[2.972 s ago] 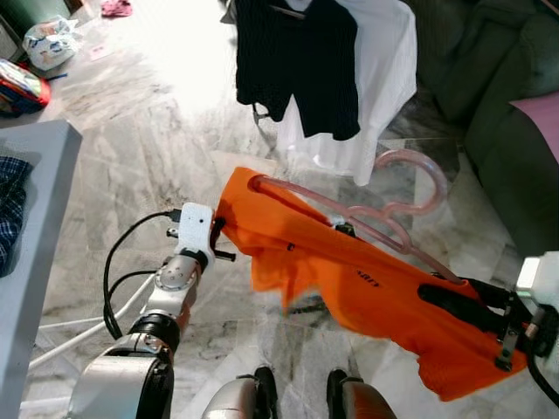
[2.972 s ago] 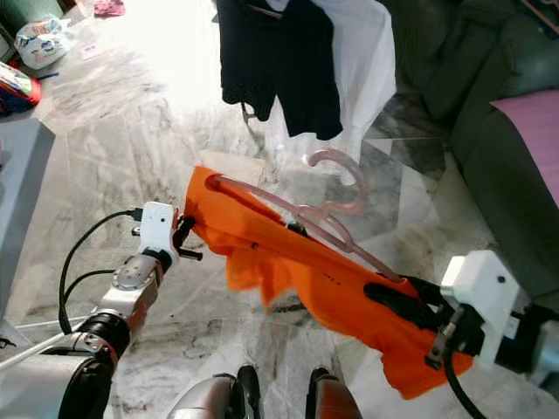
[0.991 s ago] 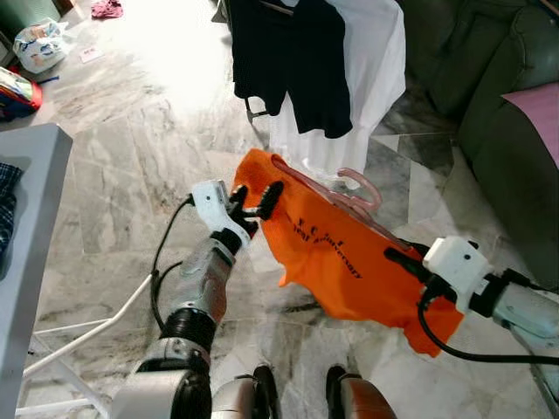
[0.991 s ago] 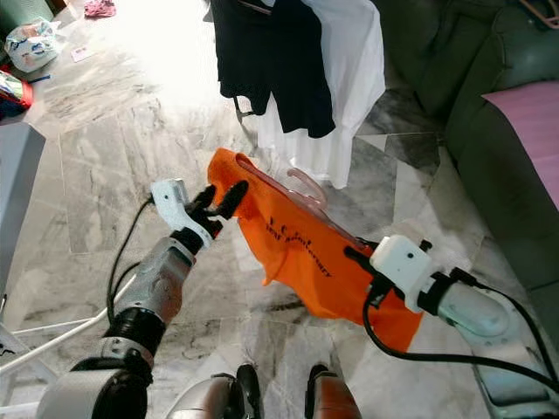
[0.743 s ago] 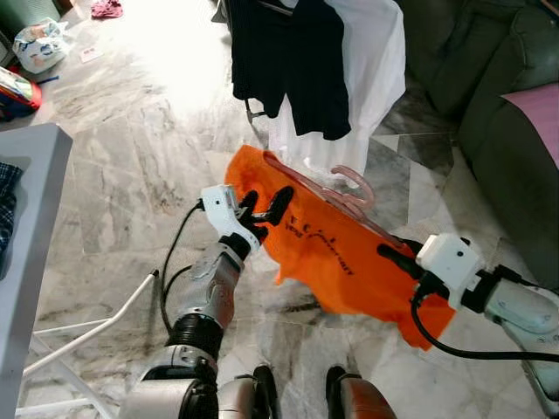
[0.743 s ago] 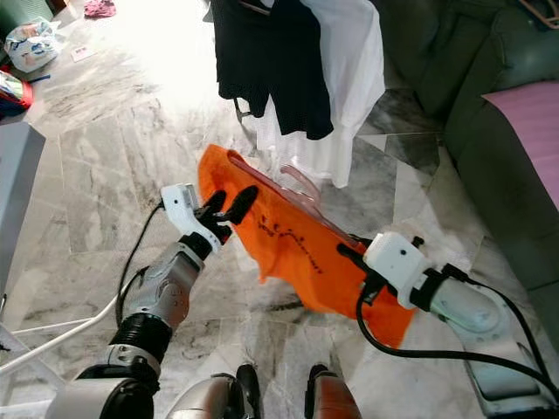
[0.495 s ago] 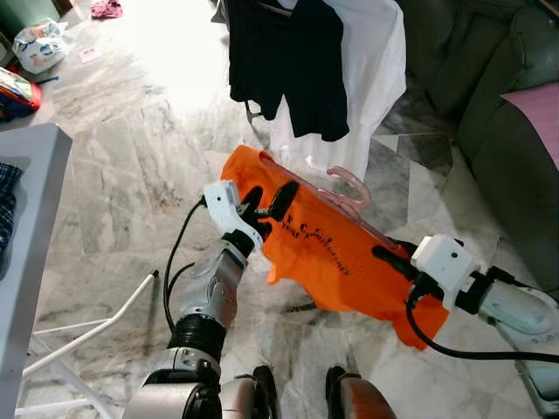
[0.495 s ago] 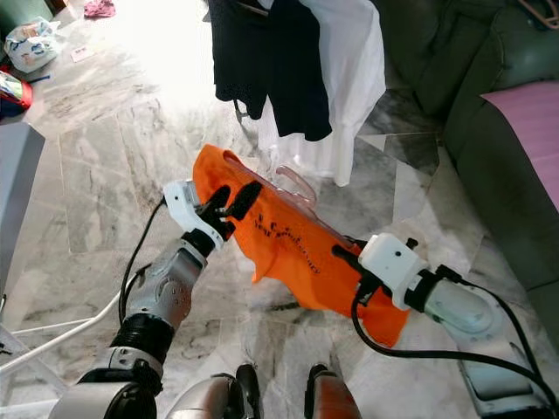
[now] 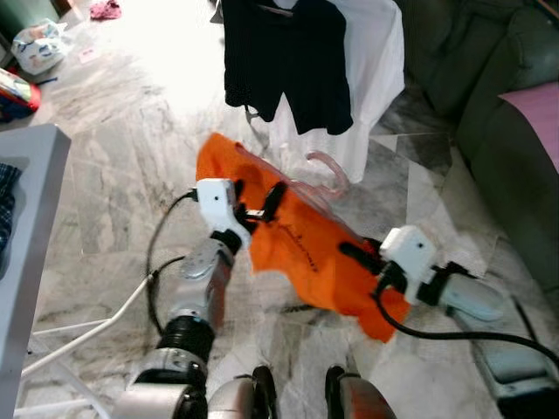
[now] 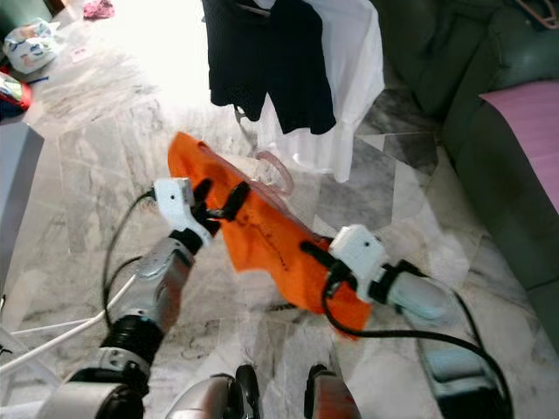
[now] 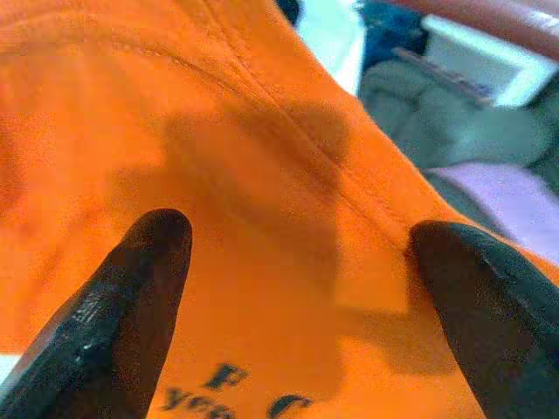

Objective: Hang hanger

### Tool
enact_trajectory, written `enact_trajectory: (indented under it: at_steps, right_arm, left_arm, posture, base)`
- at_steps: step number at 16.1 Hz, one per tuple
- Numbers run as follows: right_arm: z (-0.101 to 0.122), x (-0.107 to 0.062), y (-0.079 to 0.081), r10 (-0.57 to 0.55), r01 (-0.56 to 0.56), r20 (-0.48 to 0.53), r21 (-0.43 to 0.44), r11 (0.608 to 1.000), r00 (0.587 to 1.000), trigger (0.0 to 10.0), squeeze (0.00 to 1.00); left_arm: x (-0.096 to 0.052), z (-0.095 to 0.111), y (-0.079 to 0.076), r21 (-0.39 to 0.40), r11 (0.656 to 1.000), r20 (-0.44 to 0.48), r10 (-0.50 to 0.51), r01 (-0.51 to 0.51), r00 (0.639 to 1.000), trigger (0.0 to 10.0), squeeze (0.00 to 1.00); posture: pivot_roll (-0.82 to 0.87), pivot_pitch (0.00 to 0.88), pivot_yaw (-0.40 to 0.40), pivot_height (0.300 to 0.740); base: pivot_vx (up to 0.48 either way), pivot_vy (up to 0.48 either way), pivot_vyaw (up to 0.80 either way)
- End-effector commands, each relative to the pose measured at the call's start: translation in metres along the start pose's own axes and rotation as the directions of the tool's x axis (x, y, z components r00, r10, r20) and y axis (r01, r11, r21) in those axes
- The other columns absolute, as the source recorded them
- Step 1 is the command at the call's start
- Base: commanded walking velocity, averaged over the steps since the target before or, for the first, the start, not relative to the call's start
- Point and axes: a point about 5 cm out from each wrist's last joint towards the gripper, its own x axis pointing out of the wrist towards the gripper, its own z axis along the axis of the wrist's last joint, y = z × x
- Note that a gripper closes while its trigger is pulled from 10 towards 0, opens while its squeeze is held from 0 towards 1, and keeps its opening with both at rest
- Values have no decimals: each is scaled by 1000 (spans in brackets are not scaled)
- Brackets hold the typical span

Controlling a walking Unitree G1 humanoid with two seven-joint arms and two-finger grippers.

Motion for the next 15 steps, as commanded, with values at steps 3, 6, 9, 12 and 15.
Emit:
enact_trajectory:
  at_steps: [3, 6, 9, 12, 15]
  right_arm:
    - [7, 12, 1, 43, -44, 55, 25, 999, 998, 10000, 0]
    - [11, 23, 2, 71, -73, 74, 30, 997, 995, 10000, 0]
    - [12, 26, 8, 95, -98, 86, 35, 995, 992, 10000, 0]
    - [6, 20, 13, 103, -106, 71, 39, 994, 992, 10000, 0]
    - [3, 13, 15, 83, -85, 59, 44, 995, 995, 10000, 0]
  left_arm:
    - [-7, -5, 12, 49, 996, -15, 70, -69, 997, 10000, 0]
    - [-4, -5, 11, 24, 998, -8, 64, -64, 998, 10000, 0]
    - [-4, -6, 12, -15, 997, -4, 82, -82, 997, 0, 0]
    - [-4, -6, 16, -23, 995, -5, 102, -102, 995, 0, 0]
    - [-4, -8, 21, -23, 991, -23, 131, -131, 991, 0, 0]
  posture:
    - [-118, 267, 91, 740]
    - [-114, 266, 89, 740]
    - [-113, 265, 87, 740]
    - [-114, 263, 87, 740]
    - [-122, 261, 91, 740]
  base:
    - [0, 0, 0]
    - [0, 0, 0]
    - [0, 0, 0]
    - [0, 0, 0]
    - [0, 0, 0]
